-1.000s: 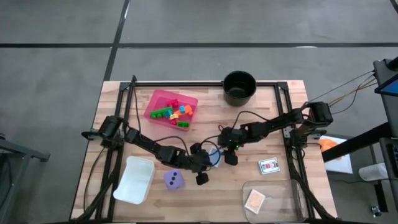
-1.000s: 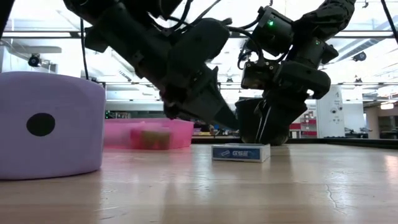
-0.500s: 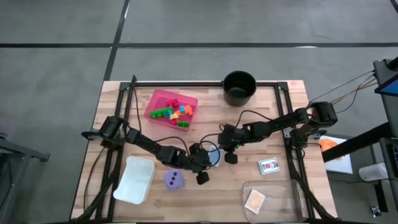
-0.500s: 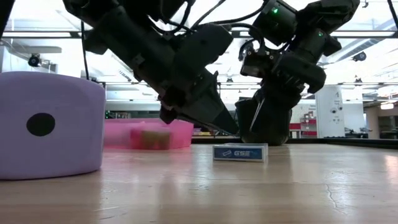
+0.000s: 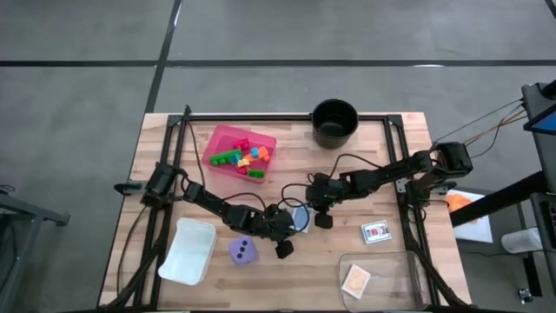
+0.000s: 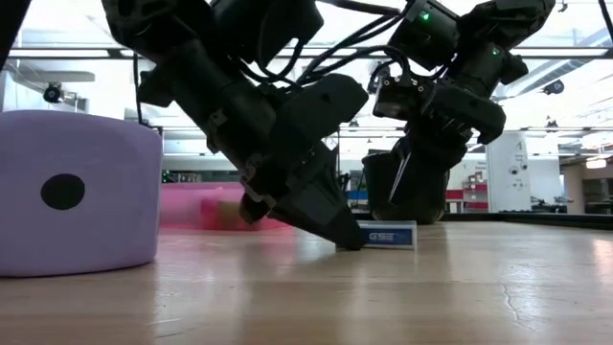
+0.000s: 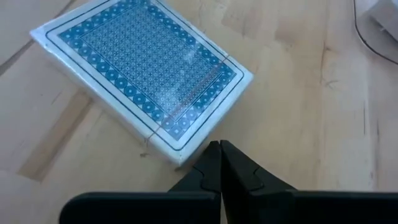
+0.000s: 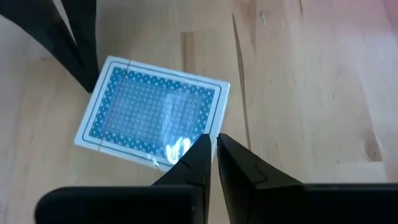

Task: Pick & Place Toys
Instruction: Put the blue deck of cards into the transparent bin

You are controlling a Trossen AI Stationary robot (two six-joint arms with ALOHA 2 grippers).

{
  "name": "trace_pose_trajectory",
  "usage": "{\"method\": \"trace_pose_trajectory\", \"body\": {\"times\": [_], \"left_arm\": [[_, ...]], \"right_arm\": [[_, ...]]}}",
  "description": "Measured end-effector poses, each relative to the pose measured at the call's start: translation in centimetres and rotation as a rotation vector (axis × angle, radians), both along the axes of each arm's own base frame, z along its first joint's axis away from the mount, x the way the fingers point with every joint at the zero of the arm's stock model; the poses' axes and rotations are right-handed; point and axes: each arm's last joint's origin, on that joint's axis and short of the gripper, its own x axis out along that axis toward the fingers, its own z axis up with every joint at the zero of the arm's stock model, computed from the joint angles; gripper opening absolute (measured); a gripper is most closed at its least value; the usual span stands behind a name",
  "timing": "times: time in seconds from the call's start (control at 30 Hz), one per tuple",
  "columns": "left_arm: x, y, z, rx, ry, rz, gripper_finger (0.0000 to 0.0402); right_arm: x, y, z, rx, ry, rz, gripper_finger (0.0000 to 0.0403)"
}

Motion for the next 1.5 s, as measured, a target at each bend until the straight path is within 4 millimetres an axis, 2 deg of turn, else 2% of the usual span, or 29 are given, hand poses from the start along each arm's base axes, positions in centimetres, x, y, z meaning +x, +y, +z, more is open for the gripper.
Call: {"method": "trace_pose_trajectory", "body": {"times": [0.3, 0.43, 0.57, 0.73, 1.03, 1.33, 1.5], "left_arm": [[-0.3, -0.2, -0.2, -0.016, -0.002, 0.017, 0.0000], [-0.4, -0.7, 1.2, 0.024, -0.073, -0.030, 0.0000], [-0.1, -1.0, 2.9, 0.079, -0.141, 0.005, 0.0000], [0.0, -0.9, 2.5, 0.136, -0.145, 0.057, 0.0000], [0.1, -0.9, 0.7, 0.101, -0.115, 0.123, 0.0000], [-0.1, -0.7, 0.5, 0.080, -0.084, 0.133, 0.0000], [-0.2, -0.7, 0.4, 0.069, -0.068, 0.135, 0.0000]], "right_arm": [[-0.1, -0.8, 0.1, -0.008, 0.021, -0.011, 0.0031], [-0.1, -1.2, 0.1, -0.009, 0.024, -0.024, 0.0031], [-0.1, -1.3, 0.2, -0.013, 0.021, -0.022, 0.0031], [0.0, -1.4, 0.2, -0.020, 0.009, -0.024, 0.0031], [0.0, -1.4, 0.2, -0.020, 0.006, -0.024, 0.0031], [-0.1, -1.3, 0.2, -0.012, 0.018, -0.019, 0.0031], [-0.2, -1.5, 1.6, -0.003, -0.008, -0.035, 0.0033]]}}
